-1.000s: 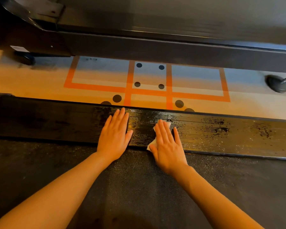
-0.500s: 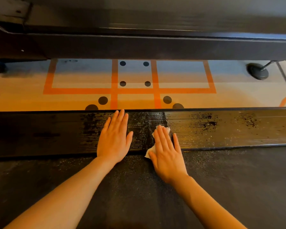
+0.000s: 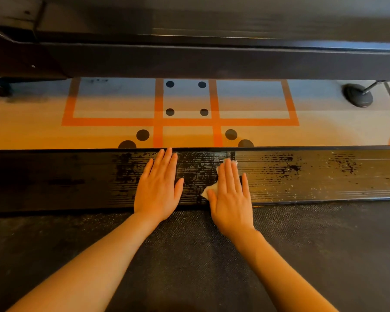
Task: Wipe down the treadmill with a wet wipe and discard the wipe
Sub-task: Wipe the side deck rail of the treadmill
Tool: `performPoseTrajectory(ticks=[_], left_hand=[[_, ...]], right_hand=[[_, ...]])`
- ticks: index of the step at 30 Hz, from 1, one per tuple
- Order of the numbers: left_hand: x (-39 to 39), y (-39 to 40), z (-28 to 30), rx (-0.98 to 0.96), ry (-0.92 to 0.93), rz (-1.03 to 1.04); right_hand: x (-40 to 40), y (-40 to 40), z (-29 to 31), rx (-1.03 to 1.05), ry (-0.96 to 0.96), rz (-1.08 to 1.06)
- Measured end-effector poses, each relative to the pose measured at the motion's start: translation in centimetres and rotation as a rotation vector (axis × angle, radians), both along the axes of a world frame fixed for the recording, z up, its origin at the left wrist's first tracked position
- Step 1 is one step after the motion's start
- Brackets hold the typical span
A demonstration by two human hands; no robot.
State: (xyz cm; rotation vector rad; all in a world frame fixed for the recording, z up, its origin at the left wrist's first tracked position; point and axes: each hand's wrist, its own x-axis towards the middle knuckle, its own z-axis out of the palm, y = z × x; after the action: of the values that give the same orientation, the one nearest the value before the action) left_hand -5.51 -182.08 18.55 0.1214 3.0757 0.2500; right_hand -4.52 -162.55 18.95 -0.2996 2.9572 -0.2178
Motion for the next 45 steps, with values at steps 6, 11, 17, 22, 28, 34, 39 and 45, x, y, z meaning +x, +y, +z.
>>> performPoseTrajectory(ticks=[6, 11, 17, 22, 28, 34, 39, 45], left_hand=[[0.0, -0.1, 0.0, -0.014, -0.005, -0.001], [-0.1, -0.1, 0.0, -0.009, -0.007, 0.002], [-0.1, -0.1, -0.1, -0.005, -0.005, -0.002], [0.0, -0.1, 0.0, -0.015, -0.008, -0.004], [0.0, -0.1, 0.0, 0.008, 0.005, -0.004], [0.0, -0.1, 0.2, 0.021, -0.002, -0.001], [-0.1, -0.1, 0.2, 0.010, -0.006, 0.003], [-0.1, 0.0, 0.2, -0.002, -0.010, 0.003]], right_hand=[[1.9, 1.0, -0.2, 0.019, -0.010, 0.041], [-4.1, 1.3, 0.5, 0.080, -0.070, 0.033], [-2.9, 1.6, 0.6, 0.016, -0.073, 0.000], [2.5, 2.7, -0.2, 0.035, -0.001, -0.030], [-0.9, 3.3, 0.2, 0.067, -0.031, 0.021], [-4.0, 3.3, 0.4, 0.084, -0.054, -0.017], [1.0, 3.5, -0.4, 0.020, 0.005, -0.078], [0.7, 3.6, 0.0, 0.042, 0.000, -0.016]])
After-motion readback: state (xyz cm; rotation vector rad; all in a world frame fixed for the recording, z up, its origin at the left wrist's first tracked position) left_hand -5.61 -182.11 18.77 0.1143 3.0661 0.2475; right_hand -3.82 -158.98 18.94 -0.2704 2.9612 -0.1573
